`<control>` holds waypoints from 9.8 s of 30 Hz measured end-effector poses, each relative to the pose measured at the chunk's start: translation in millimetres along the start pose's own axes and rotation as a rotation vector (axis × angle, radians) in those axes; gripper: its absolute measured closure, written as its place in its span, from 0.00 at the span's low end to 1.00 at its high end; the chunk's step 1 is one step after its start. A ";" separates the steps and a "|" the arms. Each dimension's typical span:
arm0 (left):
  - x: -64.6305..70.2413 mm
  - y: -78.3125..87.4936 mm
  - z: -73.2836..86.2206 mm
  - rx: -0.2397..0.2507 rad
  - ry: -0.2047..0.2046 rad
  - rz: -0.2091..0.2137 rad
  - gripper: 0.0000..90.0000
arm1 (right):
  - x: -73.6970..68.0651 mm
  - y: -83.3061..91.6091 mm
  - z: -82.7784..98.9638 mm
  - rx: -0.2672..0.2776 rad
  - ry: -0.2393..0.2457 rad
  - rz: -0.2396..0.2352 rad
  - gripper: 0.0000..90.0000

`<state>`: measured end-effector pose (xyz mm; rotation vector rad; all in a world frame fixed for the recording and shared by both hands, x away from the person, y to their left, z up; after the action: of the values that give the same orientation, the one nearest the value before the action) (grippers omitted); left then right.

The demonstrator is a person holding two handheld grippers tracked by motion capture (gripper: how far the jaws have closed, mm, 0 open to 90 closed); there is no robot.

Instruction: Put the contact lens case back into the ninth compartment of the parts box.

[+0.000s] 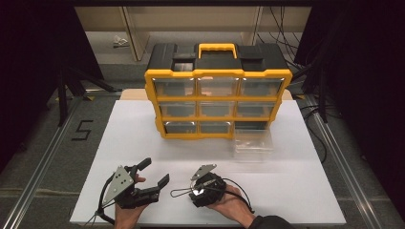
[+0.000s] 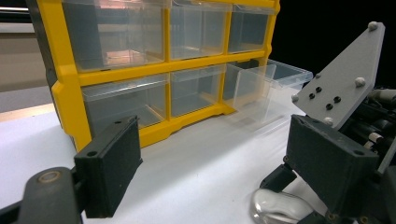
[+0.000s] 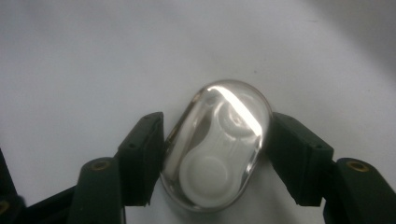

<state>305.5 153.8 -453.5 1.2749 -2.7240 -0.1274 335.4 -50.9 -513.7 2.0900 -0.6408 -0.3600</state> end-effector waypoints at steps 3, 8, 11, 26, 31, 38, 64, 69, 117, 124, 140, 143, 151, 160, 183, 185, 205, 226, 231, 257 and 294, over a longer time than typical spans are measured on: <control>0.2 -0.2 0.1 -0.001 -0.001 0.002 0.20 | 0.6 1.0 0.4 0.007 0.001 0.006 0.53; 0.1 -0.4 0.2 -0.002 -0.002 0.002 0.20 | 0.6 1.3 0.4 0.006 0.014 0.007 0.55; 0.1 -0.3 0.2 -0.002 -0.002 0.001 0.20 | 0.4 1.5 0.5 0.004 0.022 0.011 0.55; 0.1 0.0 0.0 0.001 0.002 0.001 0.20 | 3.6 17.2 -6.9 0.076 0.019 0.014 0.55; 0.2 -0.2 0.2 0.000 0.002 0.002 0.20 | 11.3 28.2 -10.5 0.111 0.006 0.017 0.55; 0.7 -0.3 0.1 0.000 0.002 0.006 0.19 | 16.9 43.3 -15.8 0.160 -0.003 0.008 0.55; 3.7 1.3 -1.8 0.006 0.012 0.022 0.19 | 41.4 77.0 -22.1 0.267 -0.059 0.026 0.55; 3.1 1.4 -1.6 0.006 0.013 0.019 0.19 | 46.2 83.6 -23.0 0.289 -0.070 0.030 0.55; 2.9 1.5 -1.6 0.008 0.015 0.020 0.19 | 83.0 126.6 -22.0 0.420 -0.151 0.084 0.55; 2.9 1.6 -1.6 0.009 0.016 0.020 0.19 | 88.7 132.4 -20.9 0.436 -0.165 0.096 0.55; 2.9 1.6 -1.5 0.007 0.013 0.018 0.19 | 101.6 146.0 -17.4 0.475 -0.199 0.121 0.55; 2.9 1.7 -1.5 0.007 0.013 0.018 0.19 | 103.5 148.1 -16.6 0.479 -0.207 0.124 0.55; 2.8 1.8 -1.7 0.009 0.014 0.018 0.19 | 110.1 153.6 -14.8 0.497 -0.222 0.136 0.55; 2.8 1.7 -1.7 0.011 0.017 0.018 0.19 | 121.0 160.4 -10.2 0.513 -0.257 0.153 0.55; 2.4 2.0 -1.9 0.012 0.017 0.017 0.20 | 156.9 162.7 10.9 0.502 -0.357 0.197 0.55; 2.4 2.0 -1.9 0.012 0.016 0.016 0.19 | 159.4 161.1 12.9 0.495 -0.365 0.200 0.55; 2.7 1.9 -1.6 0.010 0.017 0.016 0.19 | 166.5 146.7 20.4 0.421 -0.379 0.238 0.55; 2.7 1.8 -1.4 0.008 0.013 0.015 0.20 | 172.2 138.5 24.7 0.388 -0.415 0.235 0.46; 2.9 1.7 -1.4 0.007 0.012 0.016 0.19 | 169.4 142.8 21.5 0.406 -0.413 0.228 0.42; 3.0 1.4 -1.1 0.002 0.015 0.025 0.19 | 125.8 157.6 -7.2 0.496 -0.277 0.158 0.28; 4.0 0.2 -0.7 -0.006 0.015 0.040 0.19 | 83.4 154.8 3.6 0.684 -0.167 0.111 0.23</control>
<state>302.9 150.9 -452.4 1.2144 -2.7317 -0.1218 354.8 -172.8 -388.5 2.6682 -1.0898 -0.2748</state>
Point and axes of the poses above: each handheld gripper's, and its own axes: y roughly backward along the jaws, z roughly out of its underside, x roughly to its right, the point moved 4 cm from there along -y, roughly forward along the jaws, and after that the axes turned 1 degree about -z, right-handed, at the moved point
